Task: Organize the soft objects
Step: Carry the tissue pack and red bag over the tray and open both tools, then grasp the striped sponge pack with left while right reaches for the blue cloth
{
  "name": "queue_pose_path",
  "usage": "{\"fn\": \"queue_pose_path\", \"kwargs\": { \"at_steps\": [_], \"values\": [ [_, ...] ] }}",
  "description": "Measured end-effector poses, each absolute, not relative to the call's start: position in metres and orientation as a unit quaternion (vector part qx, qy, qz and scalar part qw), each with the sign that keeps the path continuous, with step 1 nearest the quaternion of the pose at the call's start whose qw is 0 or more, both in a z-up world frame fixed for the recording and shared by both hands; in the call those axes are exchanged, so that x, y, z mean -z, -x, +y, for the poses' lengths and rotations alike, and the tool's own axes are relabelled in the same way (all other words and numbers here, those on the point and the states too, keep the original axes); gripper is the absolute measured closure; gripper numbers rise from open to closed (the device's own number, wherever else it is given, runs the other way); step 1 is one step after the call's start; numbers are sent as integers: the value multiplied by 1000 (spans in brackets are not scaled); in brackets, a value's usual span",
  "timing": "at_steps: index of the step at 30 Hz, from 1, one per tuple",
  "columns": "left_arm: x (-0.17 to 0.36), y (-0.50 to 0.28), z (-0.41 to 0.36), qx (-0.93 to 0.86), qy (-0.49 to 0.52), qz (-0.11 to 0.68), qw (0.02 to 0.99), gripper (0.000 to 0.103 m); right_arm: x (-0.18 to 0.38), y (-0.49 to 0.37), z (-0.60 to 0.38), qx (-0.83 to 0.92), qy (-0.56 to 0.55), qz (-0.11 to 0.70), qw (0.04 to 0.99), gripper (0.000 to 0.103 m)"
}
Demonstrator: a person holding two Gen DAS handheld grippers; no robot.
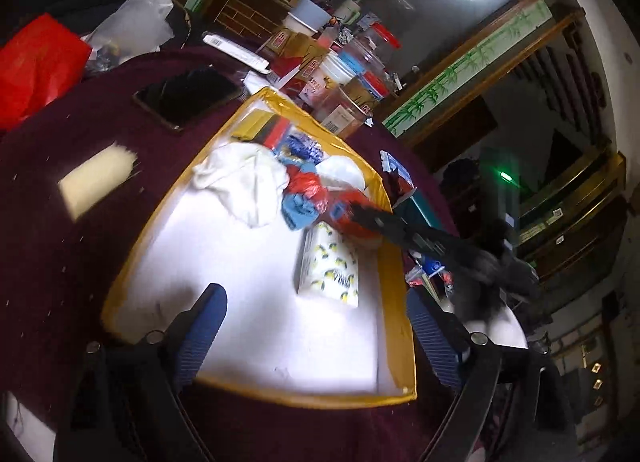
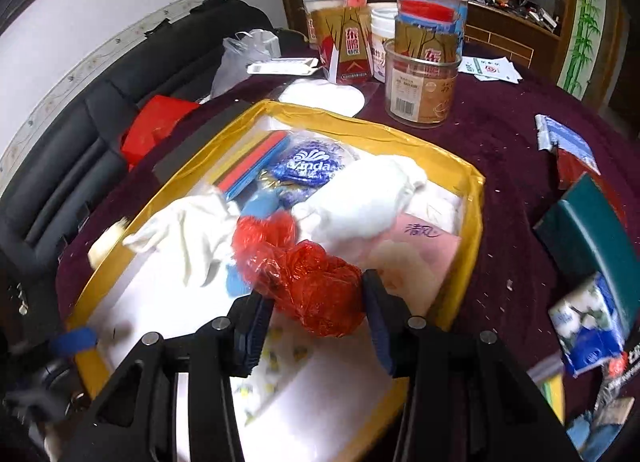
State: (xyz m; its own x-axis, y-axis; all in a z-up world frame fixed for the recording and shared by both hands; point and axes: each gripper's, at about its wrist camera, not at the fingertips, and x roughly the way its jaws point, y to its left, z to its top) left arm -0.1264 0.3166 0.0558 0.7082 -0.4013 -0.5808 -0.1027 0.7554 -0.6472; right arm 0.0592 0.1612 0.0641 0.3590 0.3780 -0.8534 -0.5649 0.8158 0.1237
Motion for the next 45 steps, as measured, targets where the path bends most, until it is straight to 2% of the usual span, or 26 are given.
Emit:
{"fn": "queue_pose_path", "kwargs": {
  "at_steps": [5,8,12,20,30,39,45],
  "values": [
    [-51,139,326,87,352,372,854,9,-74,-60,154,-271,71,474,835,41],
    [-51,142,328,86,356,369,854,7,-95,-47,136,-264,64,447,852,37],
    [-53,145,322,87,360,369,852,6,-119,-19,96,-254,69,406,875,26],
    [-64,152,285,106,340,380,854,5,-127,27,-12,-188,47,370,909,25],
    [-91,150,170,193,233,409,861,4,-97,61,-147,-87,-24,376,922,22],
    [-62,111,54,239,138,487,829,4,-80,69,-207,-49,-78,379,921,22],
    [-28,72,35,186,115,523,824,3,-74,64,-225,-45,-108,380,918,22]
  ]
}}
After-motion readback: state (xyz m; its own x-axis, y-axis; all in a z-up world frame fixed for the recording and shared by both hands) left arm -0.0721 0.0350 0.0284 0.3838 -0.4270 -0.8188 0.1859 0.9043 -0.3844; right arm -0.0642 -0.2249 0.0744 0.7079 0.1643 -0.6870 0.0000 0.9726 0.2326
